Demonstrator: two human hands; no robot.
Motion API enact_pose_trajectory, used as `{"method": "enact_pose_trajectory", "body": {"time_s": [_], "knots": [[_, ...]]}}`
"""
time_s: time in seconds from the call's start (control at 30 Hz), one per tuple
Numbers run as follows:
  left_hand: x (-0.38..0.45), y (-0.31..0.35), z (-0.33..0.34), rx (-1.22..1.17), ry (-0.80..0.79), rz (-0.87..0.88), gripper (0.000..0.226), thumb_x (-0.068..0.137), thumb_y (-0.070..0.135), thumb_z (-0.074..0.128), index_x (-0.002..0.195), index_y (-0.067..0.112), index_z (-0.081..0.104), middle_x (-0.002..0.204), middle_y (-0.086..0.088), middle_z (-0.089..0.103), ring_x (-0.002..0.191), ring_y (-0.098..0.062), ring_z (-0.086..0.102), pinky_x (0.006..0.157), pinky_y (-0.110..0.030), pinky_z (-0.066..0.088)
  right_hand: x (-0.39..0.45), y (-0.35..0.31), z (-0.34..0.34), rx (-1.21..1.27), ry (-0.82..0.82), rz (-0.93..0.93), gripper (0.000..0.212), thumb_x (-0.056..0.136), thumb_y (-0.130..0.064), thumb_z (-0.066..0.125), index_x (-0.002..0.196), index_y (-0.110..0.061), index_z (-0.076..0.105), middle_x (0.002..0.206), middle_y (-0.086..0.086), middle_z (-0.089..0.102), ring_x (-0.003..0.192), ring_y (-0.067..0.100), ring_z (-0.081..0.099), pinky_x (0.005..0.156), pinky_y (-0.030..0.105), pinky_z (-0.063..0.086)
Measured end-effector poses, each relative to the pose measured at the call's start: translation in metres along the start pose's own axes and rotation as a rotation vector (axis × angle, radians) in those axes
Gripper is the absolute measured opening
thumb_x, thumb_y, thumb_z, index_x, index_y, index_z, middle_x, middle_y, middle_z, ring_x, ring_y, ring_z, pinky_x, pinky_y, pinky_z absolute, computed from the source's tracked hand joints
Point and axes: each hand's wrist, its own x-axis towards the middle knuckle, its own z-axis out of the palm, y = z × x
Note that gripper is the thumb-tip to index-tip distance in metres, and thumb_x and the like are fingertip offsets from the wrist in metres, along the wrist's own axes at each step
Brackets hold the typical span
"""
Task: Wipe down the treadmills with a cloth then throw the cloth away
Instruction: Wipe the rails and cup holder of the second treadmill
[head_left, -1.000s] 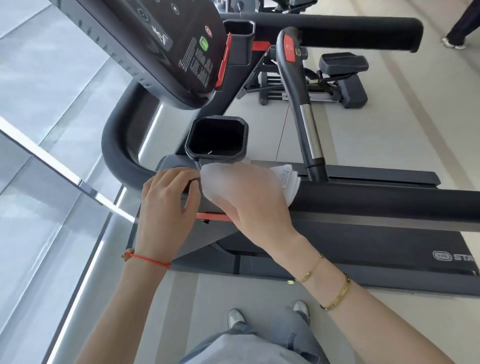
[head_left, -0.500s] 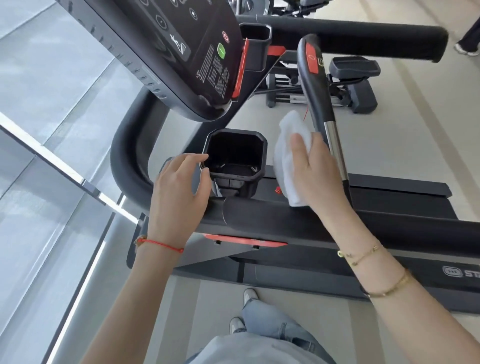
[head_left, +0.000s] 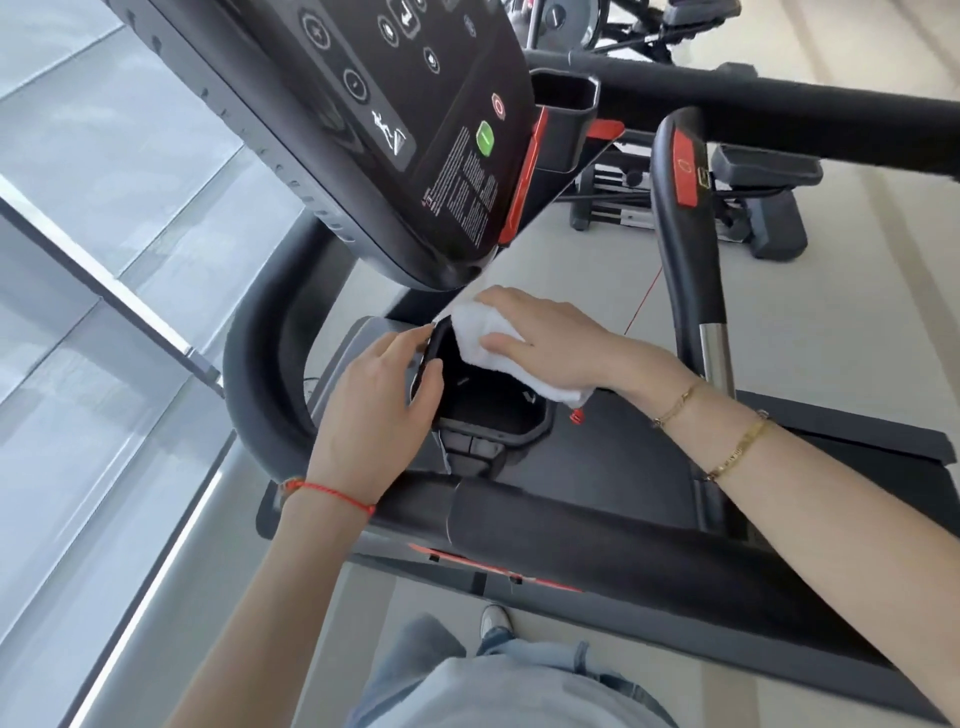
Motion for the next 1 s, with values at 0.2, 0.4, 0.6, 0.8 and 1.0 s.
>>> {"method": "enact_pose_trajectory", "body": {"time_s": [0.2,0.4,0.6,0.8,1.0], "knots": [[0.003,-0.005,-0.001,-0.004,-0.039,0.006,0.039,0.097,0.026,0.054,0.135,0.017,0.057,0.115,0.001,0.066,0.098,-0.005,0.057,0.085,-0.006,0.033,-0.022,0.019,0.008,0.075,0.047,0.067,0.048,0.101,-0.042,0.036,0.145,-0.024,0.027,0.146,-0.006,0.036,0.114,0.024,0.05,0.083,0.034,0.034],[0.02,-0.005,-0.003,0.002,-0.064,0.035,0.037,0.096,0.026,0.055,0.132,0.021,0.059,0.113,0.003,0.066,0.1,-0.012,0.062,0.08,-0.016,0.04,0.002,-0.002,-0.002,0.025,0.001,0.049,0.04,0.101,-0.04,0.04,0.137,-0.024,0.036,0.128,-0.002,0.052,0.099,0.026,0.054,0.081,0.039,0.041],[0.032,-0.018,-0.003,-0.053,-0.131,0.119,0.039,0.096,0.026,0.055,0.134,0.02,0.056,0.114,0.003,0.064,0.1,-0.011,0.062,0.085,-0.019,0.044,-0.011,-0.001,0.008,0.077,0.079,0.191,0.04,0.099,-0.044,0.039,0.136,-0.029,0.035,0.13,-0.005,0.049,0.099,0.023,0.053,0.077,0.036,0.037],[0.036,-0.032,0.001,-0.077,-0.176,0.188,0.042,0.097,0.032,0.052,0.137,0.022,0.052,0.118,0.004,0.062,0.104,-0.01,0.06,0.087,-0.019,0.043,-0.044,-0.013,0.039,0.412,0.212,0.455,0.054,0.099,-0.04,0.043,0.145,-0.033,0.015,0.144,-0.002,0.027,0.098,0.023,0.05,0.076,0.033,0.038],[0.038,-0.034,0.004,-0.148,-0.19,0.199,0.043,0.096,0.034,0.05,0.137,0.02,0.052,0.119,0.003,0.063,0.104,-0.009,0.059,0.093,-0.025,0.047,-0.022,-0.013,0.019,0.425,0.201,0.461,0.044,0.1,-0.031,0.048,0.141,-0.027,0.034,0.135,0.002,0.043,0.109,0.017,0.043,0.084,0.029,0.029]]}}
